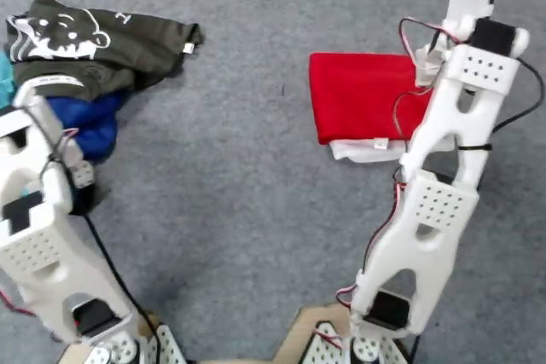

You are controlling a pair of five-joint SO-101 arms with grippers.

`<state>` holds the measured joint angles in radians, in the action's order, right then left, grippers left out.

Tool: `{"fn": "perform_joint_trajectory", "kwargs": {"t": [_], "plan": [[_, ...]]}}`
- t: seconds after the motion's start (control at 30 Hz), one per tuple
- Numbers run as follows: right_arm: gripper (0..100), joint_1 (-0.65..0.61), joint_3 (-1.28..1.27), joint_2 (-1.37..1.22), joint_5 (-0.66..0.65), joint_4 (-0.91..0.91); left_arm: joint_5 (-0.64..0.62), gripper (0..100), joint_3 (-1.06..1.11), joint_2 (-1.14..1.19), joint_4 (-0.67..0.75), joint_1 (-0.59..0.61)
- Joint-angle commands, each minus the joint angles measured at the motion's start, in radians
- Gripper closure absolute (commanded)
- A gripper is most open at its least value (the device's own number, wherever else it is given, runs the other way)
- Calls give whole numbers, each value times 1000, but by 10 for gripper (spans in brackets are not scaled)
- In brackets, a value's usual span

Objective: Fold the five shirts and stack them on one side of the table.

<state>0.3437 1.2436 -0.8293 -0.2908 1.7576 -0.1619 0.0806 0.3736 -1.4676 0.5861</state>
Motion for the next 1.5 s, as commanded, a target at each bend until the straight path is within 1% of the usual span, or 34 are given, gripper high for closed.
{"fn": "perform_joint_trajectory", "kwargs": {"t": [0.0, 0.07, 0.1, 0.2, 0.3, 0.33, 0.4, 0.53, 0.6, 0.67, 0.77, 0.83, 0.9, 1.0, 1.17, 1.33, 1.47], "plan": [[952, -15, 39, 12, 11, 9, -3, 917, 36, -183, 28, 27], [952, -15, 39, 12, 11, 9, -25, 816, 70, -245, 69, 48], [952, -15, 39, 12, 11, 9, -34, 782, 91, -265, 97, 54], [952, -15, 38, 12, 11, 9, -37, 783, 136, -270, 166, 53], [952, -15, 38, 12, 12, 9, -44, 783, 165, -219, 219, 48], [952, -15, 38, 12, 12, 9, -38, 781, 159, -195, 227, 50], [952, -15, 38, 12, 12, 9, 3, 766, 99, -138, 193, 54], [952, -15, 38, 12, 12, 9, -51, 780, -28, -15, 123, 54], [952, -15, 38, 12, 12, 9, -32, 804, -76, 43, 97, 50], [952, -15, 38, 12, 12, 9, -26, 854, -114, 86, 63, 42], [952, -15, 41, 12, 12, 9, -26, 979, -151, 112, 34, 28], [952, -15, 42, 12, 12, 9, -6, 963, -168, 112, 9, 18], [952, -15, 44, 12, 12, 9, 18, 971, -193, 94, -23, 5], [952, -15, 39, 5, 12, 9, 54, 971, -205, 3, -41, -16], [952, -11, 41, 33, 12, 9, 166, 971, -211, -298, -37, -56], [952, -23, 33, 84, 12, 9, 169, 971, -202, -641, -3, -84], [952, -26, 33, 87, 12, 9, 173, 971, -217, -891, 48, -168]]}}
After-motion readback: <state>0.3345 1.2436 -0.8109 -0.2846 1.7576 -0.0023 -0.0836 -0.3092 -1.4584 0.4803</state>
